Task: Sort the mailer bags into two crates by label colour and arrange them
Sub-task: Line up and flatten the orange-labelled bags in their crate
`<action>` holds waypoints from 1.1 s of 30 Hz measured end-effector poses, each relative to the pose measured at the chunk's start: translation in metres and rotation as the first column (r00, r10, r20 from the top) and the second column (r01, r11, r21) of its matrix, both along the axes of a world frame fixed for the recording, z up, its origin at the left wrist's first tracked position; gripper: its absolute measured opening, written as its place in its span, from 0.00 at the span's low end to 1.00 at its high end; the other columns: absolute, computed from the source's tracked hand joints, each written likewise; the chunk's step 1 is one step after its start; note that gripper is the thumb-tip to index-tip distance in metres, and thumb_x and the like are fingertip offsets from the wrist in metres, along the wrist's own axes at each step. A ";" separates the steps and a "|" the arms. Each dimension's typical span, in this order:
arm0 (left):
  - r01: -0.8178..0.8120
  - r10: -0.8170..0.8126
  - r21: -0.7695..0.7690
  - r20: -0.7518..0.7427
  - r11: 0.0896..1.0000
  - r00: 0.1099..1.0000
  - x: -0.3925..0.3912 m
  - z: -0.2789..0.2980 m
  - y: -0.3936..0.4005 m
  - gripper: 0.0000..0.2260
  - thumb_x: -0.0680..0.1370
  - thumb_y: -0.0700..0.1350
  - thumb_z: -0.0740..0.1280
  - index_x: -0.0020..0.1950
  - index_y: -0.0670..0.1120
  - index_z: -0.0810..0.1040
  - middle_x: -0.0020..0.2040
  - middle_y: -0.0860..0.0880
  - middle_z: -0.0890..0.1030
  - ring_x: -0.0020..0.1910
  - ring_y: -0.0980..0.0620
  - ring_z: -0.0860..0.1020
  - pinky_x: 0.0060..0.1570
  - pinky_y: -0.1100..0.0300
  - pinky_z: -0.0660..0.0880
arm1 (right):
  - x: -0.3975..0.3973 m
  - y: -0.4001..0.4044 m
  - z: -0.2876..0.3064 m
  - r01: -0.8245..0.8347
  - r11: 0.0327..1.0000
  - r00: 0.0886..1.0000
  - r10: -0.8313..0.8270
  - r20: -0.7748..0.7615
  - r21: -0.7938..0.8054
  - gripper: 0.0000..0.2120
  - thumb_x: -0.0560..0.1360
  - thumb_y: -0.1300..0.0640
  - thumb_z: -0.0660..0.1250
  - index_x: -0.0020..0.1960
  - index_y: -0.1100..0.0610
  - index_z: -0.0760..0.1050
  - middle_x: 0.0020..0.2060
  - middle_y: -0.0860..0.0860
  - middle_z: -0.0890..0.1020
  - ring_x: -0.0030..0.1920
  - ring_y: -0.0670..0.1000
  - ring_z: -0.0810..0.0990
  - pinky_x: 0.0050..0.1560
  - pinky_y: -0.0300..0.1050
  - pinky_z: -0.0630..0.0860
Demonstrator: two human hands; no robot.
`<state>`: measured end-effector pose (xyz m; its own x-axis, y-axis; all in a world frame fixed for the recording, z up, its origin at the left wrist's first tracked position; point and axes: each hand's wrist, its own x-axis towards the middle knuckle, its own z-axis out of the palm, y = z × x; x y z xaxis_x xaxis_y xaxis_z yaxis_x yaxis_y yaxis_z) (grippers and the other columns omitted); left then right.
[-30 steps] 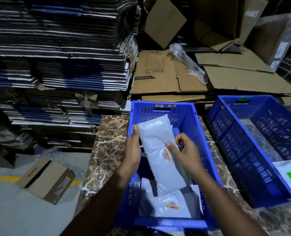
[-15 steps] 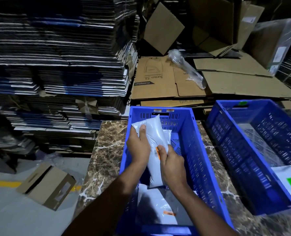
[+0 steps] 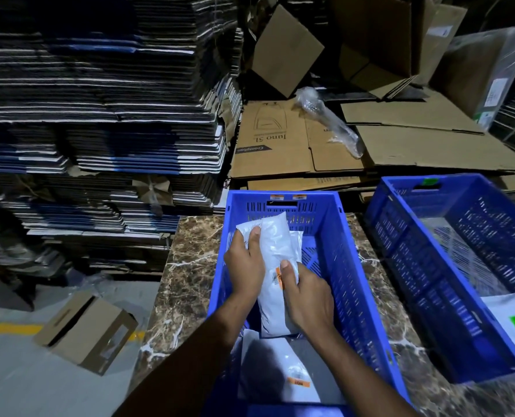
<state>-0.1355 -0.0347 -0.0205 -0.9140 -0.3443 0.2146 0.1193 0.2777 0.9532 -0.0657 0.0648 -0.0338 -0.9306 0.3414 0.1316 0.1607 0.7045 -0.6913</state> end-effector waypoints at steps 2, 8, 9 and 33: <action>0.052 -0.052 -0.025 -0.004 0.998 0.999 -0.002 -0.001 -0.004 0.15 0.81 0.51 0.65 0.44 0.39 0.75 0.35 0.49 0.78 0.33 0.52 0.75 0.37 0.53 0.70 | -0.007 0.003 0.004 0.001 1.000 1.000 -0.001 -0.002 -0.031 0.21 0.81 0.36 0.50 0.42 0.51 0.70 0.35 0.53 0.81 0.40 0.59 0.79 0.39 0.52 0.73; 0.160 -0.156 -0.204 0.038 0.966 0.987 -0.015 -0.015 -0.012 0.16 0.82 0.56 0.60 0.44 0.44 0.73 0.35 0.47 0.77 0.35 0.49 0.75 0.38 0.49 0.72 | -0.036 0.002 -0.013 0.070 0.997 0.998 -0.070 -0.003 0.019 0.23 0.82 0.40 0.50 0.57 0.57 0.73 0.40 0.57 0.83 0.43 0.62 0.81 0.38 0.52 0.74; 0.185 -0.185 -0.286 0.027 0.940 0.982 -0.022 -0.016 -0.020 0.13 0.83 0.55 0.60 0.45 0.46 0.74 0.36 0.49 0.78 0.36 0.50 0.75 0.39 0.50 0.73 | -0.040 0.007 -0.020 0.108 0.994 0.993 -0.107 0.039 -0.002 0.21 0.83 0.42 0.51 0.57 0.58 0.73 0.42 0.59 0.83 0.45 0.63 0.81 0.39 0.52 0.75; 0.317 -0.052 -0.815 0.335 0.485 0.941 -0.080 -0.040 -0.071 0.29 0.79 0.41 0.56 0.80 0.49 0.54 0.80 0.51 0.58 0.79 0.48 0.55 0.74 0.48 0.58 | -0.179 -0.006 -0.104 -0.115 0.988 0.906 0.062 0.418 0.101 0.29 0.84 0.49 0.56 0.79 0.61 0.52 0.73 0.62 0.63 0.70 0.64 0.67 0.61 0.57 0.73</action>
